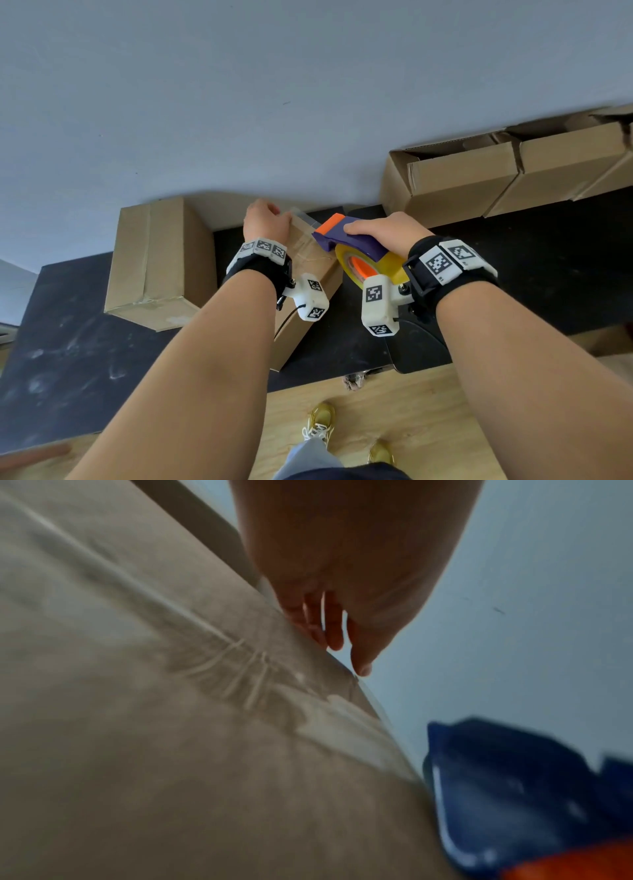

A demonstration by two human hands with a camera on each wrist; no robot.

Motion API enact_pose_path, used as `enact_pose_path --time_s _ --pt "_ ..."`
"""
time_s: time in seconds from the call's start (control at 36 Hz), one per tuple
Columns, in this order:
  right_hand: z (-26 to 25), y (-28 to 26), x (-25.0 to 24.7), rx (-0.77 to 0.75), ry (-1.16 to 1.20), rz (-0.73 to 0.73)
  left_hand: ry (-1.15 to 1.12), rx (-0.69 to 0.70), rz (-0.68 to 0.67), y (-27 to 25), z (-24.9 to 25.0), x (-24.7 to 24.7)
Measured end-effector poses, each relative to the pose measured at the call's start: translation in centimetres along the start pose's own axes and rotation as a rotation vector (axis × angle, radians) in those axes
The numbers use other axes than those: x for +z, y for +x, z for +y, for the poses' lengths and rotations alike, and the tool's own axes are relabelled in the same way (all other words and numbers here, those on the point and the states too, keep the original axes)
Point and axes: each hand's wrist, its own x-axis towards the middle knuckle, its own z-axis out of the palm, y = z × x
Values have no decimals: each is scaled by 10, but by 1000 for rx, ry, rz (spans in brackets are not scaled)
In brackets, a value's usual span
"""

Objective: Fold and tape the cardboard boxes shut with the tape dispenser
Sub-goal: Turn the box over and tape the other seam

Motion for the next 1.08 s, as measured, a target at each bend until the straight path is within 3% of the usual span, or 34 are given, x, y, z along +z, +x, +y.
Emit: enact_pose_path --time_s 0.08,0.17,0.44,0.61,0.69,0.94,1.08 --pt "0 1 0 0 2 -9 111 181 2 -7 4 5" --pt "0 1 0 1 1 -13 169 246 -41 -9 7 9" --pt "2 1 0 13 -2 -23 210 206 -154 -8 2 11" --pt "3 0 2 -6 9 -1 345 339 -17 -28 0 13" --pt "6 -2 2 -6 7 0 438 439 -62 -35 -5 21" --pt "16 -8 1 -12 -29 0 428 435 -40 -58 -11 30" --pt "27 -14 -4 -2 -21 2 533 444 -202 -57 -14 31"
